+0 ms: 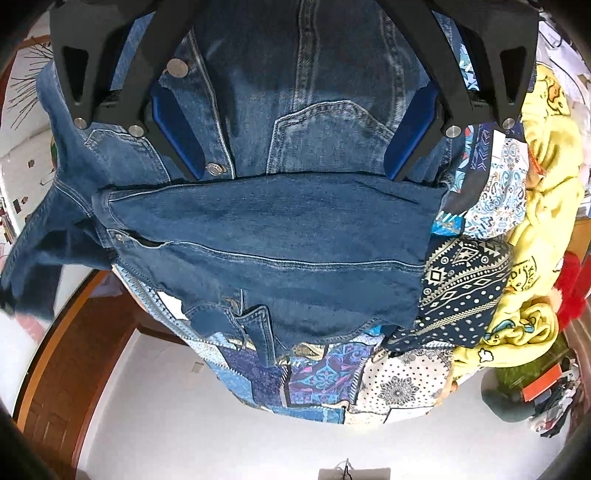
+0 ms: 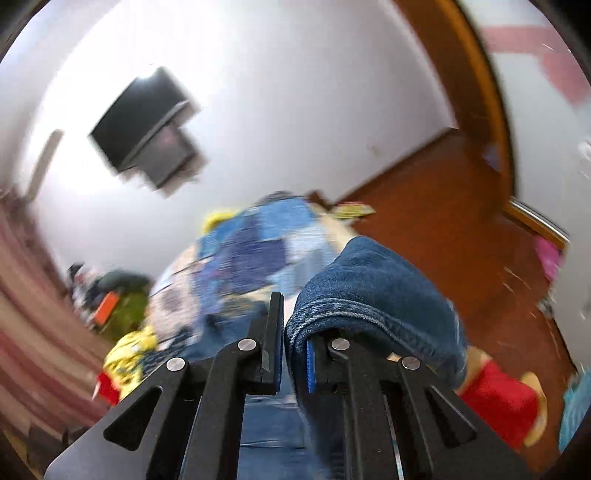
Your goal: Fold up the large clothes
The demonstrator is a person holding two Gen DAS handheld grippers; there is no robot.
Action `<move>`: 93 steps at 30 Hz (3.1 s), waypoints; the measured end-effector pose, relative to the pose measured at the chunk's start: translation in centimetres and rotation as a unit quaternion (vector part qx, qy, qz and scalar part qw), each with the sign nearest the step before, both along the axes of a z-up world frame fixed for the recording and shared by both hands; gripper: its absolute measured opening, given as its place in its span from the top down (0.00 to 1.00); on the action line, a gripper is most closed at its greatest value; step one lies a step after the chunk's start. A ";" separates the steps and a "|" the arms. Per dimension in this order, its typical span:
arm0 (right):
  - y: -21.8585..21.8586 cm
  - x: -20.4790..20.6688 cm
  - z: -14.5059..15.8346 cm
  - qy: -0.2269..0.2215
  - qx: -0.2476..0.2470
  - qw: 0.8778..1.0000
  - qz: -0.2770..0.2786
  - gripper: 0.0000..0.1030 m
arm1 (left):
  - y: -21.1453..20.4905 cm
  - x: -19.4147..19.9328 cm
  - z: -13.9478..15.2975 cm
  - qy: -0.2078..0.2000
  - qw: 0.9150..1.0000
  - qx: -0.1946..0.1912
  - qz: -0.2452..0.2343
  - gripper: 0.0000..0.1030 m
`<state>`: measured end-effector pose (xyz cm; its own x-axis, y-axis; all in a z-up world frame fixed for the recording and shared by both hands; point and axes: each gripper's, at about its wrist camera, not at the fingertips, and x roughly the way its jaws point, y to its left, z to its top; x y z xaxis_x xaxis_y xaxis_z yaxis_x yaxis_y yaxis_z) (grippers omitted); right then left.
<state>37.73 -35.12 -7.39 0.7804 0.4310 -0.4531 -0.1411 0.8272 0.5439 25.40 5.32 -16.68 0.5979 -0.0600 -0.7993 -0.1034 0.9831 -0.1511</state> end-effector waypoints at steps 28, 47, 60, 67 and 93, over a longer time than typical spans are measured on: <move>22.9 -2.8 -13.6 0.215 -0.132 0.923 0.291 0.44 | 3.0 -4.4 1.6 -0.019 0.999 0.048 0.007 0.05; 5.4 -4.4 -10.5 0.127 -0.213 0.968 0.046 0.29 | -14.9 5.8 4.4 -0.015 0.972 0.071 -0.225 0.05; 3.6 -4.3 -14.9 0.172 -0.194 0.964 0.059 0.29 | -20.7 12.0 -3.9 0.071 0.943 0.174 -0.275 0.31; 5.0 -3.7 -17.1 0.189 -0.228 0.952 0.080 0.29 | -21.6 13.1 -2.9 0.040 0.943 0.165 -0.288 0.68; 5.9 -4.6 -17.4 0.210 -0.252 0.943 0.049 0.28 | 8.3 3.6 -6.2 0.102 0.994 -0.040 0.010 0.89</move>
